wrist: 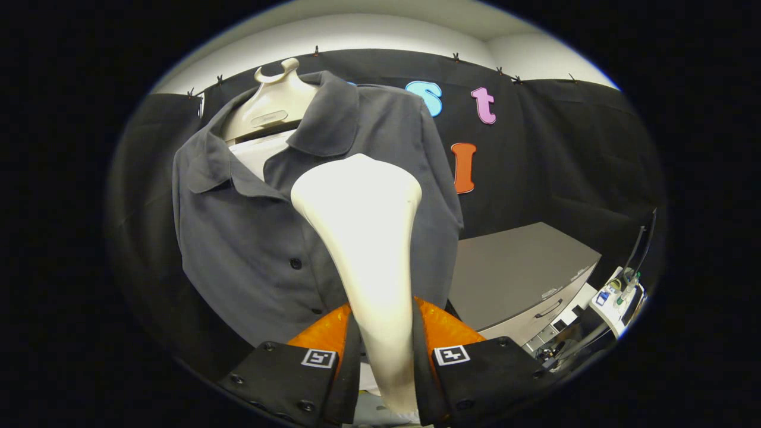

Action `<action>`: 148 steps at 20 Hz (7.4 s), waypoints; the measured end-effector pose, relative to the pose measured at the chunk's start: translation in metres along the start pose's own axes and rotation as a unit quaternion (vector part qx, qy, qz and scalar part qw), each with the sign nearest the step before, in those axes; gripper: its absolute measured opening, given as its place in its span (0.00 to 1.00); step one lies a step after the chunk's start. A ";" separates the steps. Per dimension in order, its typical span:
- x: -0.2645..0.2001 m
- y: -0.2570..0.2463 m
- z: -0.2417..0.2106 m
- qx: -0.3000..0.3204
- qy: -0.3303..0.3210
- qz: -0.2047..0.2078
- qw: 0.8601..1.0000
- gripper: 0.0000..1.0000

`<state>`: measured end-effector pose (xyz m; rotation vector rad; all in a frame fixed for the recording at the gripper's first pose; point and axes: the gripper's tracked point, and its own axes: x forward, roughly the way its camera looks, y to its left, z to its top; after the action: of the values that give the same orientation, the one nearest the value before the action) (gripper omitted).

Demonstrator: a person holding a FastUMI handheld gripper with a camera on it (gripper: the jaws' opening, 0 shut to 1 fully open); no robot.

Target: Iron the clothes twice with a garment steamer, once on the left side and once on the right side.

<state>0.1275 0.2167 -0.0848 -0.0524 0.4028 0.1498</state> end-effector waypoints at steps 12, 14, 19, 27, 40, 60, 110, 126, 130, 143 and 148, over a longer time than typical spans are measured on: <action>0.057 0.001 -0.047 0.001 0.063 -0.019 0.998 0.46; 0.062 -0.003 -0.058 0.003 0.075 -0.023 0.997 0.46; 0.075 -0.009 -0.097 0.008 0.108 -0.033 0.994 0.46; 0.085 -0.026 -0.161 0.021 0.155 -0.046 0.987 0.46; 0.089 -0.040 -0.242 0.020 0.214 -0.056 0.975 0.47; 0.016 -0.045 -0.118 0.057 0.107 -0.075 0.990 0.46; 0.079 0.140 -0.250 -0.052 0.200 0.013 0.978 0.47; 0.078 0.145 -0.335 -0.062 0.281 0.014 0.957 0.47; 0.076 0.149 -0.343 -0.061 0.292 0.015 0.954 0.47; 0.037 0.130 -0.258 -0.041 0.229 0.023 0.972 0.47; 0.008 0.112 -0.188 -0.022 0.161 0.032 0.986 0.46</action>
<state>0.0449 0.3134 -0.2629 -0.1086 0.7249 0.2150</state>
